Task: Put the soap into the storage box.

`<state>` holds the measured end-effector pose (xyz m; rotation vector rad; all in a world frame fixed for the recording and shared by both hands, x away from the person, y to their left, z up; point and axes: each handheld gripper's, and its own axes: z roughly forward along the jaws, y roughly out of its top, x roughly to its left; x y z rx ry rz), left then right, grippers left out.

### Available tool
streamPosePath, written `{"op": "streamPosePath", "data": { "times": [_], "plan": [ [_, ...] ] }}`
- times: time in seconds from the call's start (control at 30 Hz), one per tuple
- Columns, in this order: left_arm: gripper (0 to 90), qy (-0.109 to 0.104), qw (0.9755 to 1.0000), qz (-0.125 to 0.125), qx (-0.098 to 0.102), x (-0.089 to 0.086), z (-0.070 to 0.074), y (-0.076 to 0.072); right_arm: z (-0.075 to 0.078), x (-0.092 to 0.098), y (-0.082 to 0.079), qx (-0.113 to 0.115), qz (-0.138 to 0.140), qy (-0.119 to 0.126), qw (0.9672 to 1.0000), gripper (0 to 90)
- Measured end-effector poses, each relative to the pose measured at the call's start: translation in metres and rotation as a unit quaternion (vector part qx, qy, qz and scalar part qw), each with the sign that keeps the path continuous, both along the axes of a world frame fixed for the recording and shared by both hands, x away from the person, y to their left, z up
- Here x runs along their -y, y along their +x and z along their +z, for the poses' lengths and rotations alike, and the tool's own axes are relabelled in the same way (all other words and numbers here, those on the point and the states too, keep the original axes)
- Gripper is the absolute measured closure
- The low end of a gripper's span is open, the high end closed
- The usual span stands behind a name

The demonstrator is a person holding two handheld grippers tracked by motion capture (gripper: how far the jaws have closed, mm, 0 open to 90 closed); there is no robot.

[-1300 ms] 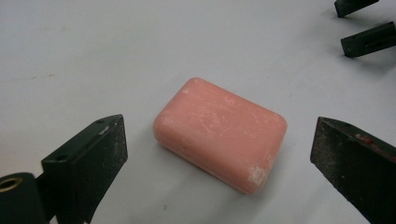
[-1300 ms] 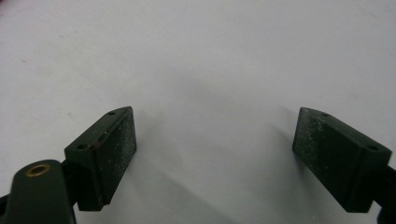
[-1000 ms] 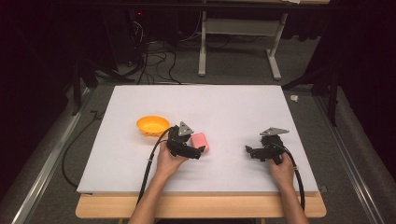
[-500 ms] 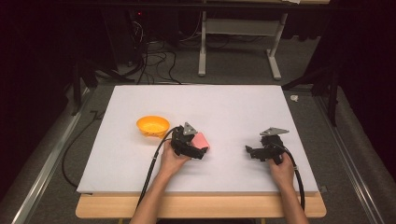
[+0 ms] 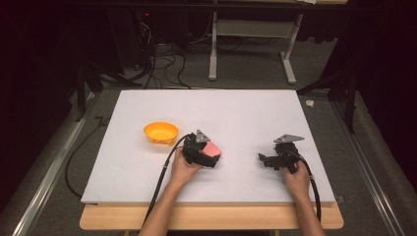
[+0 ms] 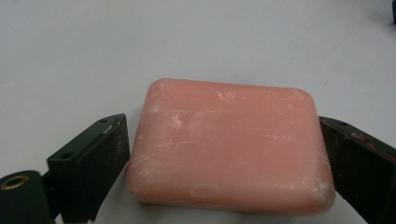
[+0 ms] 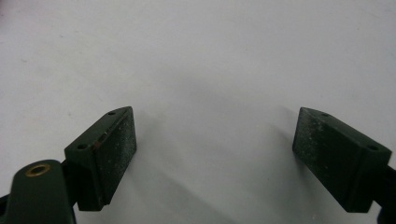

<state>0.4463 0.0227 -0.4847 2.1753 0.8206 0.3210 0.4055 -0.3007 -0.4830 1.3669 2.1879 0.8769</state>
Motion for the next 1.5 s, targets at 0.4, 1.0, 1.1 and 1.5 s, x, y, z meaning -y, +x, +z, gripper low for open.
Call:
{"op": "streamPosePath", "data": {
  "times": [0.4,1.0,1.1,1.5],
  "plan": [
    [13.6,0.007,1.0,-0.002,0.002,0.003,0.0,-0.001,0.0,0.0,0.0,0.001,0.001,-0.001,1.0,14.3],
    [14.0,0.009,0.9999,-0.004,0.008,0.004,0.005,-0.006,0.0,0.0,0.0,0.0,0.0,0.0,1.0,14.3],
    [13.9,0.004,1.0,-0.001,0.008,0.003,0.01,-0.008,0.0,0.0,0.0,0.0,0.0,0.0,1.0,14.2],
    [14.0,-0.021,0.9997,0.004,0.011,-0.007,0.029,-0.018,0.0,0.0,0.0,0.001,0.0,0.0,1.0,14.2]
  ]
}}
